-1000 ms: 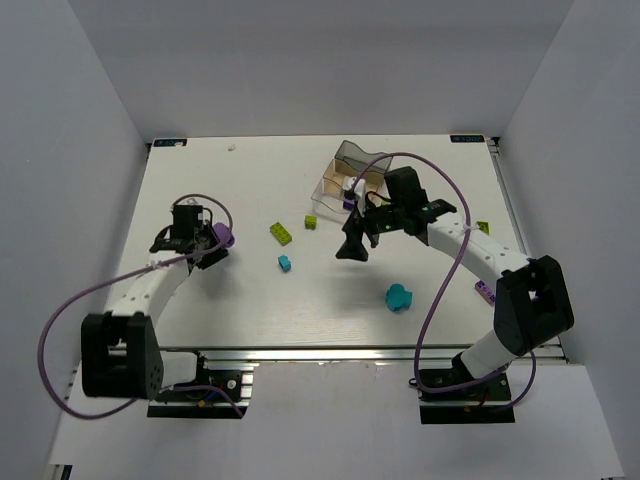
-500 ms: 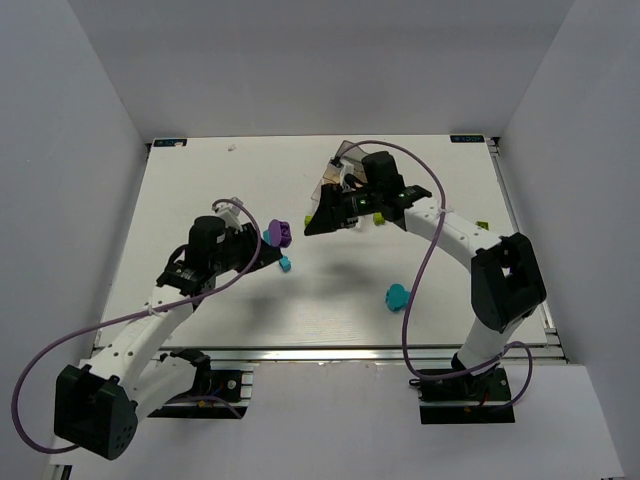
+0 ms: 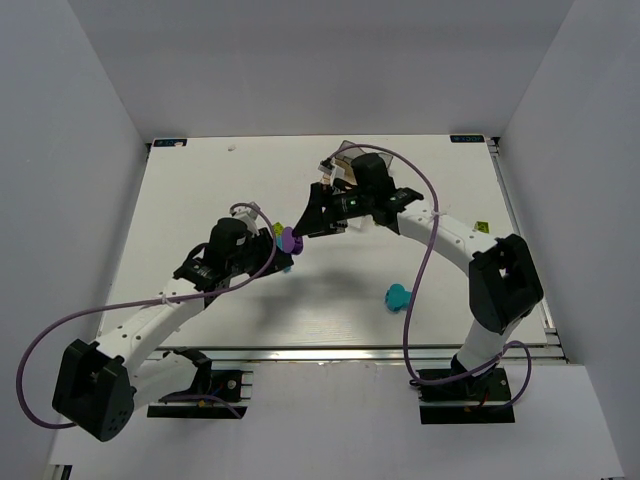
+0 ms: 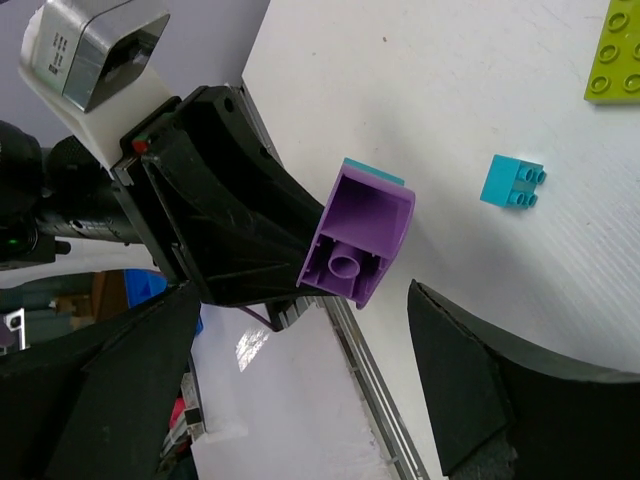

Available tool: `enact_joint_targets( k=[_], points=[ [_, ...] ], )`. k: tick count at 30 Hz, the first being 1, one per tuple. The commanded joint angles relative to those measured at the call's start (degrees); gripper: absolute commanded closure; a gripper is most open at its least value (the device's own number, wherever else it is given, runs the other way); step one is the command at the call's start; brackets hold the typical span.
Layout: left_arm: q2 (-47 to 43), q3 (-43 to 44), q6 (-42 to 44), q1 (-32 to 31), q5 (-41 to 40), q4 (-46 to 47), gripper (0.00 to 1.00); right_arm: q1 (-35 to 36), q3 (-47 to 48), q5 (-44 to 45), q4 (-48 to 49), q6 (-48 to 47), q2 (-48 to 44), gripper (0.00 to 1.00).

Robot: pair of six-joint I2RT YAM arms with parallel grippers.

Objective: Sort the legos into containers by color

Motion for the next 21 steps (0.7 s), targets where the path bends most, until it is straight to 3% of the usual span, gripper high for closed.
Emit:
enact_joint_targets(
  k=[1,11,21],
  points=[
    [0.0,2.6,0.0,-0.9,-1.6,1.8,1.00,0.9,2.8,2.8,-0.8,0.8,0.3,0.12],
    [1.4,3.6,-0.2,-1.6,-1.6,2.5,1.00,1.3,3.0,4.5,-2.4,2.3,3.0,0.20],
    [2.3,3.0,-0.4,-2.3,-1.8,3.0,1.00,1.7,4.2,3.7,-0.4,4.7,4.9,0.38]
  ],
)
